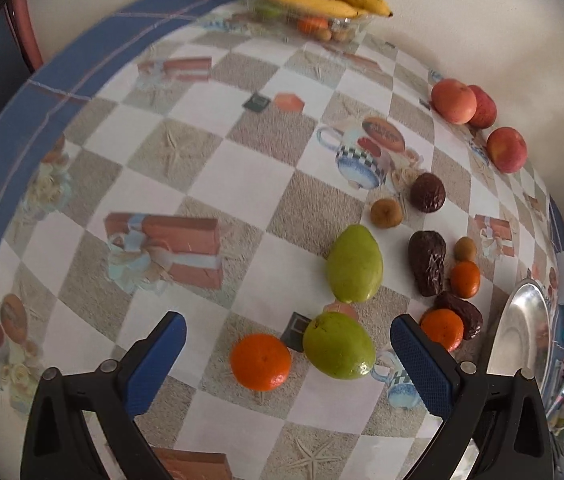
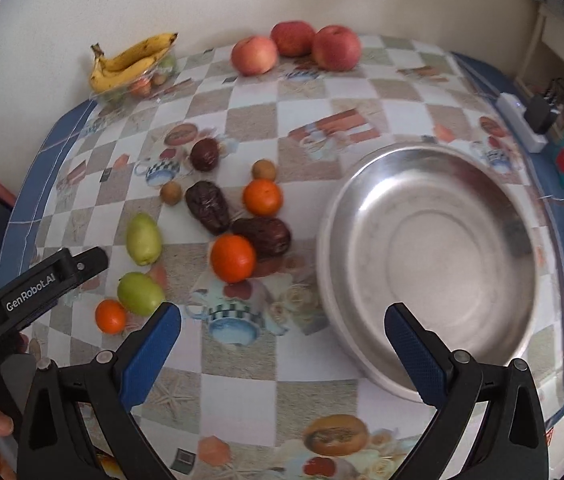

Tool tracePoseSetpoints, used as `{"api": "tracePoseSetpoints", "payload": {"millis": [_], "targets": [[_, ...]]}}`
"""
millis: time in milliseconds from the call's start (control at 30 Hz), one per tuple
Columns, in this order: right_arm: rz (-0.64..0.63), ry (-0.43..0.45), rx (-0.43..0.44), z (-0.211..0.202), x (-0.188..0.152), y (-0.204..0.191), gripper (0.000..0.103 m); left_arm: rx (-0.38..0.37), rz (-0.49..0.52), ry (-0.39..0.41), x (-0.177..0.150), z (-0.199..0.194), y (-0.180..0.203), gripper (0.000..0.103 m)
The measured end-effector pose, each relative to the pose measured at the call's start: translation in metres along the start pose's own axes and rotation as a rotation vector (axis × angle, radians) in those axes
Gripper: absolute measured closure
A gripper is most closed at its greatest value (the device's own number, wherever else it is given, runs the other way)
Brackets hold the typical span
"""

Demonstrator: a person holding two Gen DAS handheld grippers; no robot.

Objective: Organize fruits
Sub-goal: 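Move the left tool to the green apple and close on it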

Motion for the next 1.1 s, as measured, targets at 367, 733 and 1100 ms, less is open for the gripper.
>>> {"api": "tracePoseSetpoints", "payload": {"millis": [367,733,1100], "targets": [[-0.019,-0.026,-0.078,0.021,0.009,-0.003,0.001,-0.061,-0.038,-0.105,-0.003,0.023,0.015,0.013],[0.030,0.001,-0.080,0.019,0.023,0.011,0.001,-0.068,0.024,-0.104,-0.003,0.022,0.031,0.046],[0.032,-0.014,-0.091,0.024,0.021,0.012,0.001,-0.077,0.046,-0.113,-0.005,0.025,0.036,0.056]]}}
Point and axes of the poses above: each gripper's, at about its wrist camera, not at the fingertips, and z roughly the way its jaws point, y to its right, x to its top, the point moved 5 cm from there along z, roughly the way its jaws point, and after that the axes turned 9 degrees about x, right-handed, at the moved point
